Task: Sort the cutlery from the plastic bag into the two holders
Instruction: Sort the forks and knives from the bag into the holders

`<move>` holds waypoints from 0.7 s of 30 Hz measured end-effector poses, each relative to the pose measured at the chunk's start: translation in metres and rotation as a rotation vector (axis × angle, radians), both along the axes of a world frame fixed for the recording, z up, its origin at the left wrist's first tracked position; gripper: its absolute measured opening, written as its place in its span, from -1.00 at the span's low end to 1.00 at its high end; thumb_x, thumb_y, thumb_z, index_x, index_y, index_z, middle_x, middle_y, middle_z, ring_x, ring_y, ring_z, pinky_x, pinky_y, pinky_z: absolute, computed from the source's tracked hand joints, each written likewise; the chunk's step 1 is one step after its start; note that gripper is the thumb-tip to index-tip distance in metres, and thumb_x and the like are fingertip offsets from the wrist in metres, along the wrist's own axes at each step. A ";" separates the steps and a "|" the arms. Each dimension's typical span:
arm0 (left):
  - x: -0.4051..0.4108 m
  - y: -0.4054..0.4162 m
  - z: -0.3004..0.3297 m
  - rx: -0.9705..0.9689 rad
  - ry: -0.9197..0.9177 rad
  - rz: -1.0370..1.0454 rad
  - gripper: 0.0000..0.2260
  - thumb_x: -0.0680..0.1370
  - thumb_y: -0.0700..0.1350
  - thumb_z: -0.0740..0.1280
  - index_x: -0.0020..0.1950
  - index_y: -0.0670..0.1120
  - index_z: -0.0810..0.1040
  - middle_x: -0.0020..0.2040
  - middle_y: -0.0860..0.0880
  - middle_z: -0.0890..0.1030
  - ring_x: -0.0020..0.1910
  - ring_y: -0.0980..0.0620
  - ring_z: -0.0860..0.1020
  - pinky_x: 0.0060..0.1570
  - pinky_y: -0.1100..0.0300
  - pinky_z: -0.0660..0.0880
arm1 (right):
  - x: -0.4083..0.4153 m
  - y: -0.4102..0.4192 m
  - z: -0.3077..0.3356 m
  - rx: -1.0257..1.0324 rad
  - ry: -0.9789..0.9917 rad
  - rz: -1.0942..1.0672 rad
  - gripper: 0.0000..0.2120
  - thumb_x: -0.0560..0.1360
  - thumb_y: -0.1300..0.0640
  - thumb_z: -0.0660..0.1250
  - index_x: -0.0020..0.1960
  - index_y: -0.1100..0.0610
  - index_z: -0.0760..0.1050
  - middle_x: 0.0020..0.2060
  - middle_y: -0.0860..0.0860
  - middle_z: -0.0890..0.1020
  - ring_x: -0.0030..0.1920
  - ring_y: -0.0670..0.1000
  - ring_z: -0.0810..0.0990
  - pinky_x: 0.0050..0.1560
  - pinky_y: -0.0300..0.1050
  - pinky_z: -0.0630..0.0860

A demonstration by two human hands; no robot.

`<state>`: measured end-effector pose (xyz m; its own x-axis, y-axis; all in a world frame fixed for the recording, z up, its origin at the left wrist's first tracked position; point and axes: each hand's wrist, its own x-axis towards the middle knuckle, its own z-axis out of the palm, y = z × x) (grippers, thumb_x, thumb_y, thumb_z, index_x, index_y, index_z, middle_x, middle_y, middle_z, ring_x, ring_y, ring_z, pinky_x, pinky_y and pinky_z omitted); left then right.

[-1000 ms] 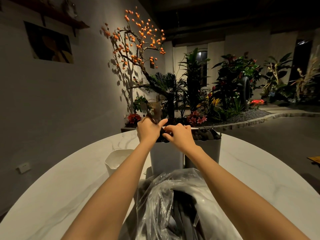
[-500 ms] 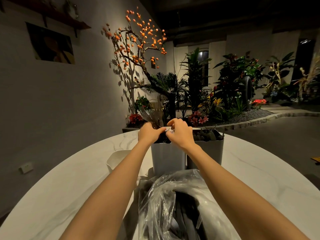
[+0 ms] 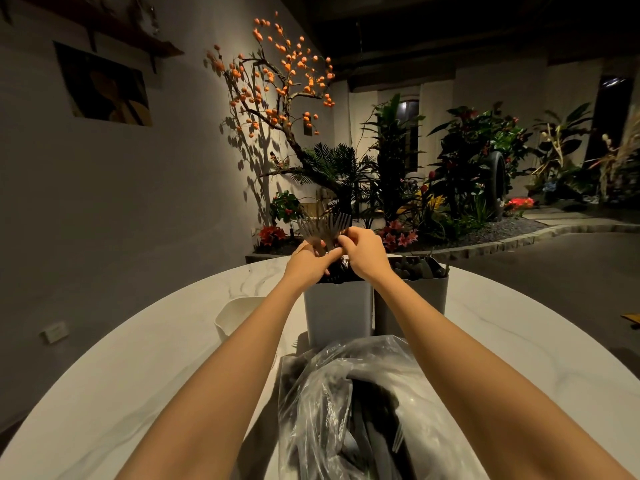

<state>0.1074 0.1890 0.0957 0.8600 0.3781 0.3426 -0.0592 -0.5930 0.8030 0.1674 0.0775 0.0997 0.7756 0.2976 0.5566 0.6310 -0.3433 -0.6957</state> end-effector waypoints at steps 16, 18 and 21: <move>-0.012 -0.006 0.010 -0.142 -0.323 -0.032 -0.83 0.56 -0.08 0.36 0.10 -0.02 0.43 0.01 -0.03 0.56 0.03 0.02 0.54 0.13 0.15 0.48 | -0.009 -0.006 -0.004 -0.381 0.014 -0.132 -0.66 0.62 0.06 0.16 0.36 0.12 0.39 0.31 0.13 0.45 0.35 0.16 0.32 0.28 0.09 0.30; -0.009 -0.005 0.008 -0.140 -0.322 -0.006 -0.87 0.56 -0.10 0.36 0.08 -0.06 0.51 0.00 -0.04 0.59 0.05 0.00 0.55 0.13 0.15 0.48 | -0.011 -0.007 -0.004 -0.178 -0.031 -0.046 -0.55 0.58 0.11 0.24 0.44 0.11 0.28 0.33 0.08 0.44 0.36 0.11 0.34 0.31 0.13 0.30; -0.006 -0.004 0.007 -0.217 -0.288 0.032 -0.81 0.54 -0.13 0.39 0.12 -0.15 0.59 0.02 -0.07 0.63 0.06 -0.02 0.58 0.03 0.20 0.48 | -0.011 -0.005 -0.005 -0.046 -0.166 0.073 -0.51 0.56 0.14 0.27 0.47 0.04 0.27 0.26 0.02 0.53 0.27 0.05 0.47 0.29 0.14 0.41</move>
